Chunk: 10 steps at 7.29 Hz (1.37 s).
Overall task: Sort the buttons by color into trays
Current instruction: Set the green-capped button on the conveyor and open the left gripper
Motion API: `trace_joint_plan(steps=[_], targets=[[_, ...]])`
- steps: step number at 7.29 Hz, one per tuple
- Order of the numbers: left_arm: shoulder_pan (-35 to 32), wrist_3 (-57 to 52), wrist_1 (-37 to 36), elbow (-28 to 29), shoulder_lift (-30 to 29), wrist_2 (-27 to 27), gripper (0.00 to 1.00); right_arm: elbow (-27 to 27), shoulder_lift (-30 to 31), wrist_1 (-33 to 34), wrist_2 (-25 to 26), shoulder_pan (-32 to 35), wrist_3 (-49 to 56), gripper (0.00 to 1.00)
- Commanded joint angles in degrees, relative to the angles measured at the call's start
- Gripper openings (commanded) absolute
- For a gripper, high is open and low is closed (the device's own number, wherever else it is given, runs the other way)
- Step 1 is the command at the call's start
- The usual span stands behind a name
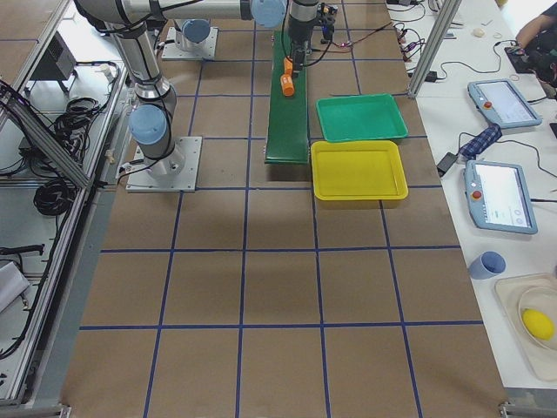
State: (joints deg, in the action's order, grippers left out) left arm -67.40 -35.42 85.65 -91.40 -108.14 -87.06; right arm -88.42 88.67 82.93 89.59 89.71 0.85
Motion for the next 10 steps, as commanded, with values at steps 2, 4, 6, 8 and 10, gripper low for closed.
trace_joint_plan(steps=[2,4,6,8,10], targets=[[-14.8,17.9,-7.9,-14.6,10.0,1.1,0.0,0.0,0.2,-1.1,-0.1,-0.8,-0.3,1.0],[-18.4,24.6,-20.9,-21.2,9.5,1.5,0.0,0.0,0.2,-0.9,0.0,-0.7,-0.2,1.0],[-19.9,24.8,-23.1,-20.8,7.8,1.4,0.45,0.0,0.2,-0.9,0.0,-0.6,-0.2,1.0],[-20.2,27.6,-22.9,-20.2,9.0,6.6,1.0,0.0,0.2,-0.8,0.0,-0.7,-0.2,1.0],[-7.7,25.7,-10.7,-11.9,7.9,6.5,1.0,0.0,0.2,-0.9,0.1,-0.6,-0.2,1.0]])
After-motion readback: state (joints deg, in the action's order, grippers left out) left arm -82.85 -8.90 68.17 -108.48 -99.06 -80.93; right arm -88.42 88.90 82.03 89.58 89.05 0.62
